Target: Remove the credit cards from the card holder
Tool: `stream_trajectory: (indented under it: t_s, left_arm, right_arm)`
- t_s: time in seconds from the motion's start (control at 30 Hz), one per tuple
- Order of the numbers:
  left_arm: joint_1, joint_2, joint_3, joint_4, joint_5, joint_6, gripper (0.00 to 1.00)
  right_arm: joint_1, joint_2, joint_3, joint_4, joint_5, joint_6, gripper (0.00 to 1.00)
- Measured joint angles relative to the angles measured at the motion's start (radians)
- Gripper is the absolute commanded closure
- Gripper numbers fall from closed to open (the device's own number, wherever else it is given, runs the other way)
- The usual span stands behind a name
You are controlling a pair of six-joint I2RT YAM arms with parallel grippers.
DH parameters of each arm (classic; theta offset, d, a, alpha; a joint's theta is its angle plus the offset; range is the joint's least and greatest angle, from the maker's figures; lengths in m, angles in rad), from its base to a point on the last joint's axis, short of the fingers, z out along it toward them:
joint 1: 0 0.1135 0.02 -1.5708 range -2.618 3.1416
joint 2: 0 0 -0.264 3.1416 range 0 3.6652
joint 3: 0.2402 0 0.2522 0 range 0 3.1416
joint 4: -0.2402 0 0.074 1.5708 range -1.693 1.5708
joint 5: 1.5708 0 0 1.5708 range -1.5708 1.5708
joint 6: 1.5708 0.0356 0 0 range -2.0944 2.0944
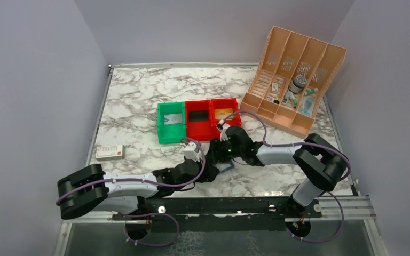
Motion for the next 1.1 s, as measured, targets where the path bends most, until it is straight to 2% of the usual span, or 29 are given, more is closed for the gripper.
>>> stream_trajectory:
  t_s: [0.07,0.13,0.2,0.63,0.87,1.1]
  left_arm:
    - [0.000,0.035,0.012,0.022,0.003,0.001,0.37]
    - [0.000,0.080,0.032,0.039,0.007,0.005,0.37]
    - [0.000,0.122,0.050,0.057,0.017,0.010,0.37]
    - [-0.007,0.224,0.141,0.089,0.069,0.047,0.33]
    - [-0.006,0.298,0.221,0.101,0.081,0.090,0.31]
    - [0.003,0.375,0.290,0.124,0.106,0.106,0.30]
  right_arm:
    - [-0.002,0.000,0.000,0.002,-0.006,0.000,0.40]
    - [-0.005,-0.001,-0.001,0.003,-0.014,0.001,0.32]
    - [-0.006,-0.008,-0.003,0.002,-0.027,0.007,0.28]
    - [-0.032,-0.173,-0.016,-0.201,0.043,0.011,0.20]
    - [-0.070,-0.235,0.016,-0.351,0.138,0.009,0.21]
    - [-0.152,-0.322,0.072,-0.449,0.207,-0.019,0.39]
